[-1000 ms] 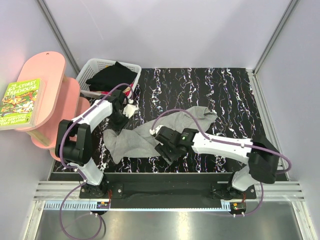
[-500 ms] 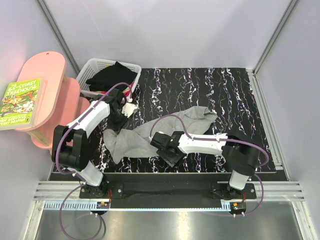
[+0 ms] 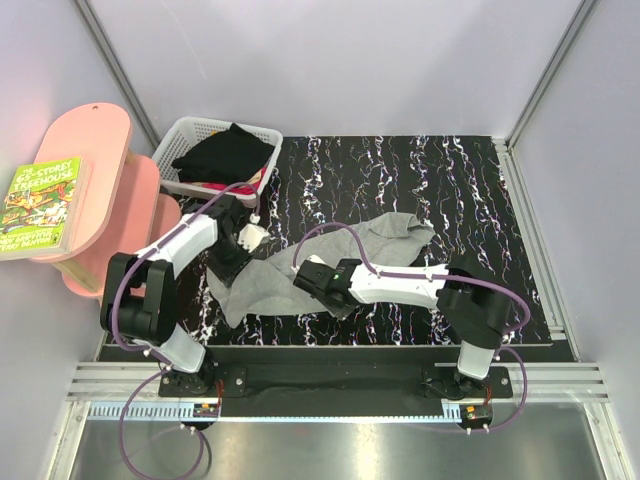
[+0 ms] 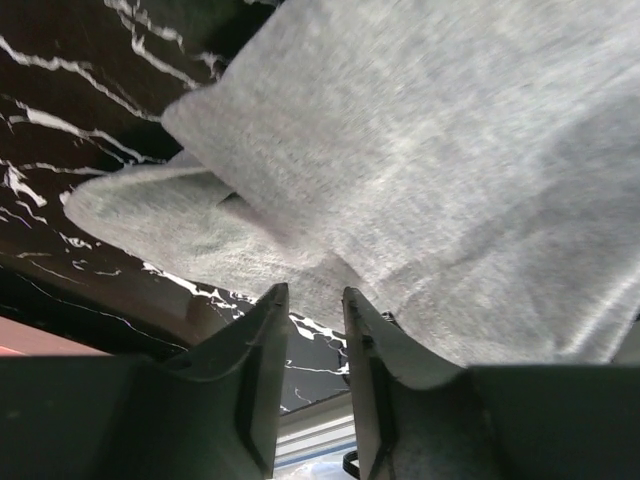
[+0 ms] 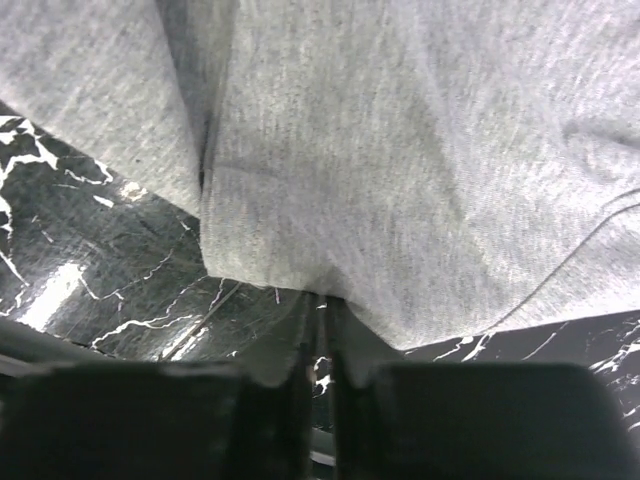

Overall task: Fold and stack the t-shirts
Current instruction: Flatten out the tshirt

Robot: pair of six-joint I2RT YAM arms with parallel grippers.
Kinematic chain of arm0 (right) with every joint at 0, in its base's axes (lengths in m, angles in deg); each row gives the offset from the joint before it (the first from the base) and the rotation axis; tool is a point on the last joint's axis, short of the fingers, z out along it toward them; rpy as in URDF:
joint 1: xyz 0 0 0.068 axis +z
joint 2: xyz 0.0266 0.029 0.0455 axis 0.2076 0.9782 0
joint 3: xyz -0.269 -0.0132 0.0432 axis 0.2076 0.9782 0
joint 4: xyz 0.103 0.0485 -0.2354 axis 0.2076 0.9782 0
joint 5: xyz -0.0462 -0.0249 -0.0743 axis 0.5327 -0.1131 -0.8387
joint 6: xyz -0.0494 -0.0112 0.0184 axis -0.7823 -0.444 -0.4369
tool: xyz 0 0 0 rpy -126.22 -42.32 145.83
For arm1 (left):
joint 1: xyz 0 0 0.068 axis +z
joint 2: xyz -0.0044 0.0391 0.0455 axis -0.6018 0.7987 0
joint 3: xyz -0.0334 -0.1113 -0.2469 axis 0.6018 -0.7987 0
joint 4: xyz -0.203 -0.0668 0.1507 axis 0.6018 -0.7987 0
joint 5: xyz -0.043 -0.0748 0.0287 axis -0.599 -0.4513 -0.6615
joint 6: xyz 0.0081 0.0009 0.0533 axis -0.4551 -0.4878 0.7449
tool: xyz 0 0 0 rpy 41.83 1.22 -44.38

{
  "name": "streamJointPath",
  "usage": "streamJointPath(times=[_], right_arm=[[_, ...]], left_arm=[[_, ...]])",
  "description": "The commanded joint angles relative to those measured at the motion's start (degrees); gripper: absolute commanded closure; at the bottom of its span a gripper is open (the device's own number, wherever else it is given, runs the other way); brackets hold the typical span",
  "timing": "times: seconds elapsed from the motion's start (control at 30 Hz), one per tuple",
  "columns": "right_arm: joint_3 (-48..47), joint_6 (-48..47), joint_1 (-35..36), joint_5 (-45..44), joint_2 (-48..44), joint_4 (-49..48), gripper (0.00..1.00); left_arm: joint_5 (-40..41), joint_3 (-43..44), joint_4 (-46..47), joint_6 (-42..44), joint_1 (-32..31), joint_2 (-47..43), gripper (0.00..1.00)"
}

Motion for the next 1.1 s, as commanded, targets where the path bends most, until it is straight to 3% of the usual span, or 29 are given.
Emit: streamJointPath(times=[0.0, 0.13, 0.3, 0.33, 0.37, 0.43, 0.47, 0.63, 1.07], right_arm=[[-1.42, -0.02, 0.33, -3.81, -1.99, -0.36, 1.0], [-0.63, 0.86, 0.42, -5.04, -2.17, -0.36, 1.0], [0.33, 2.09, 0.33, -5.31, -4.36, -0.01, 1.0], [0.25, 2.27, 0.33, -4.18, -4.63, -0.01, 0.96], [0.16, 2.27, 0.42, -3.03, -4.98, 0.25, 0.86], [0.24, 2.53, 0.59, 0.22, -6.12, 0.08, 0.77], [0.51, 2.53, 0.68, 0.84, -6.73, -0.53, 0.67], [-0.45, 0.86, 2.17, -1.17, -4.81, -0.63, 0.47], [-7.84, 0.16, 3.14, -2.67, 4.33, -0.89, 0.49]], left_arm=[[4.08, -0.6, 3.12, 1.37, 1.9, -2.15, 0.65], [5.84, -0.07, 5.58, 1.37, 4.62, -0.04, 0.58], [4.36, 0.99, 6.02, 0.06, 5.51, 4.0, 0.57], [2.87, 1.07, 5.85, -0.12, 5.5, 4.27, 0.57], [2.07, 1.07, 5.41, -0.47, 5.42, 4.44, 0.57], [-0.56, 0.99, 4.88, -1.35, 4.8, 4.45, 0.56], [-1.18, 0.9, 4.62, -1.61, 4.54, 4.36, 0.56], [-2.33, 1.95, 4.53, -3.46, 1.38, 5.06, 0.55], [-1.72, 1.08, 5.14, -2.67, 0.93, 5.5, 0.56]])
